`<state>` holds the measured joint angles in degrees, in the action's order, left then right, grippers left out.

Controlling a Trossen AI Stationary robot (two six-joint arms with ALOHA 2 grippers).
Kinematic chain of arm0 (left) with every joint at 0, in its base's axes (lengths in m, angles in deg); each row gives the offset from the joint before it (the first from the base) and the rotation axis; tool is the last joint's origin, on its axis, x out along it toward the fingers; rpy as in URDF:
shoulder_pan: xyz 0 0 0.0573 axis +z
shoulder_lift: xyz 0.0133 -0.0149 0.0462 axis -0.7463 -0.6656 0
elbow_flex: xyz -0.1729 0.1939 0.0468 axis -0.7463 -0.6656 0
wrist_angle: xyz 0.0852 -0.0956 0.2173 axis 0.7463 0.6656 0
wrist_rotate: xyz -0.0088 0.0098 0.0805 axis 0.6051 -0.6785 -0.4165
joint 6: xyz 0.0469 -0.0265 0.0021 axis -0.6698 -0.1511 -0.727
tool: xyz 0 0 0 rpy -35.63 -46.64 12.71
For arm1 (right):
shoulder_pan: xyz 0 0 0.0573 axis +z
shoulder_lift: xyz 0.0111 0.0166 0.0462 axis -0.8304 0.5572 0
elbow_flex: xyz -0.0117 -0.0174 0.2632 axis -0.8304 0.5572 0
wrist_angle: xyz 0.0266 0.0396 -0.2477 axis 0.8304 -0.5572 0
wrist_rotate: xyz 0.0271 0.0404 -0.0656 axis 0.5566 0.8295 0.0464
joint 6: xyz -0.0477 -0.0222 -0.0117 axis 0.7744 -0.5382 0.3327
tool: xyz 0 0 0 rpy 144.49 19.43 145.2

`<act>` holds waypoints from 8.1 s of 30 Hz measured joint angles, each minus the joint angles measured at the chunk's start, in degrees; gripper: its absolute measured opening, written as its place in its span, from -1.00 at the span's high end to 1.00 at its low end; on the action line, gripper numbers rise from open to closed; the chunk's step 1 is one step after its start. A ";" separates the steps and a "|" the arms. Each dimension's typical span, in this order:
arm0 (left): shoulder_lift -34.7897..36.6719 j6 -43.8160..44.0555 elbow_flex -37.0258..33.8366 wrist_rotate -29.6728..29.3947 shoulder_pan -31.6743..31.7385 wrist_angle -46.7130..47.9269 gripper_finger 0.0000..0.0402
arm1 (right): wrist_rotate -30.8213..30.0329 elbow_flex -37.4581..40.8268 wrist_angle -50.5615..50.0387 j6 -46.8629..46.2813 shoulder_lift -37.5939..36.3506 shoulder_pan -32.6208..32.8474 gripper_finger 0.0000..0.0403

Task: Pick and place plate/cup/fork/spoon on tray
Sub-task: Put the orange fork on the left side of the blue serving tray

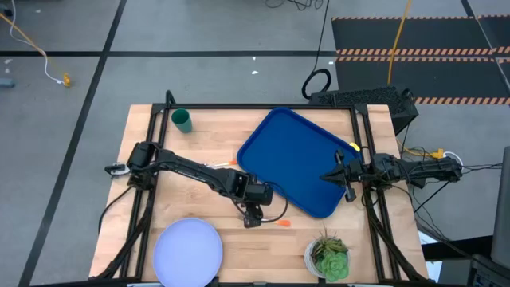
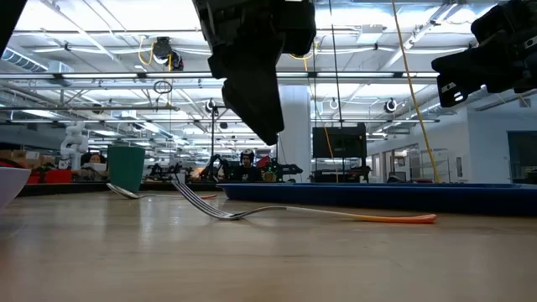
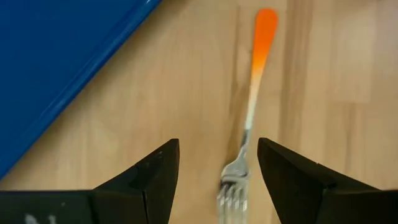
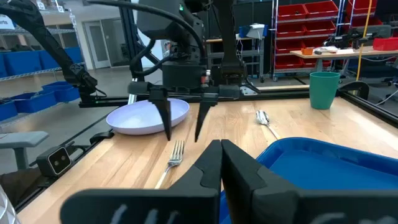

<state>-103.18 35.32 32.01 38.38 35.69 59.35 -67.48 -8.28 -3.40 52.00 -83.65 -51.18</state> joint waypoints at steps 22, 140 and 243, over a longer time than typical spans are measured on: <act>-7.87 -4.02 0.03 1.53 -2.40 -3.98 -0.09 | -0.04 0.00 -0.04 0.00 0.88 -0.01 1.00; -5.55 8.17 -3.04 -10.57 30.60 -16.16 0.95 | -0.02 0.00 -0.02 0.01 2.44 0.00 1.00; -8.66 -17.77 -1.00 -14.47 27.41 -21.77 0.64 | -0.06 0.00 -0.02 0.01 2.96 0.00 1.00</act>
<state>-111.84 17.54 31.01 23.91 63.11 37.57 -67.54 -8.28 -3.43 52.01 -80.69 -51.18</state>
